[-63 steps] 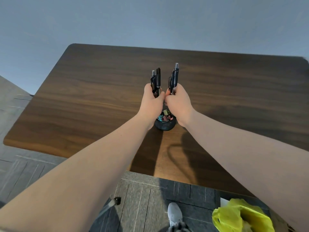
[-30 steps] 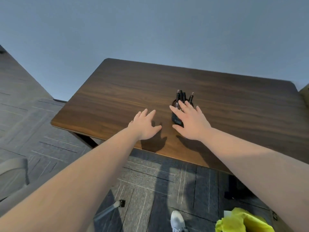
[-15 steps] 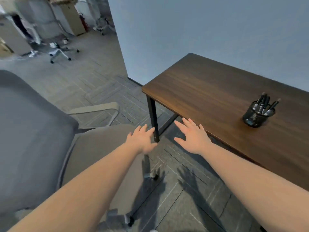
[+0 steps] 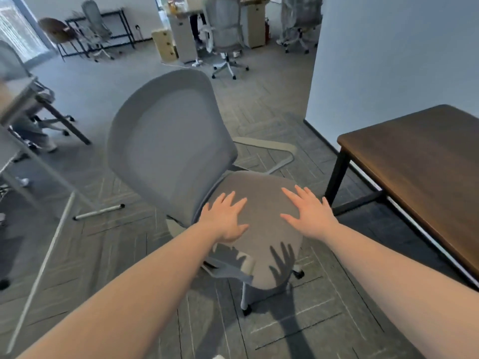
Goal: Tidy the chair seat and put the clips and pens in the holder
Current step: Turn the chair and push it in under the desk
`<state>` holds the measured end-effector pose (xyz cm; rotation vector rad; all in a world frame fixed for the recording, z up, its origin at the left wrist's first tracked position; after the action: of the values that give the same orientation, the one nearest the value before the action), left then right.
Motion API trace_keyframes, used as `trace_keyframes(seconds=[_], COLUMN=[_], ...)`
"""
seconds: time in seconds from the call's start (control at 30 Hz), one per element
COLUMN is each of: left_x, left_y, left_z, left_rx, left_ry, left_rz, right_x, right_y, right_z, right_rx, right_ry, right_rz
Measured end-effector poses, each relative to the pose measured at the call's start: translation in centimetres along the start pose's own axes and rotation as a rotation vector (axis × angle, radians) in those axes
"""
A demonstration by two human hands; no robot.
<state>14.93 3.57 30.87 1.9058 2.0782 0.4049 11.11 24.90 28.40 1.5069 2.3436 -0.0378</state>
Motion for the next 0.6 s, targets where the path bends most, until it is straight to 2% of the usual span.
trace_keyframes(seconds=[0.33,0.6], left_x=[-12.9,-26.1], left_y=[3.1,1.8], left_z=[-7.7,-12.4], left_rx=[0.280,0.351], left_ry=[0.085,0.019], left_rz=[0.189,0.229], right_x=[-16.5,-27.7], right_y=[-5.7,-11.6], right_z=[-2.9,-2.8], right_rx=[0.138,0.242], right_ry=[-0.091,-0.223], right_rz=[-0.055,-0.027])
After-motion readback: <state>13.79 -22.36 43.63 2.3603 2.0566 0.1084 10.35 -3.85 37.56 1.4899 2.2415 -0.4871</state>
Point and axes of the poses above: each hand's wrist, its own y-axis away from the middle knuckle, its own z-axis out of the palm, x = y × z, the point moved 1 cm from there along -y, towards the middle knuckle, and after that the axes turned 7 degrees about -z, right-handed, at the moved point
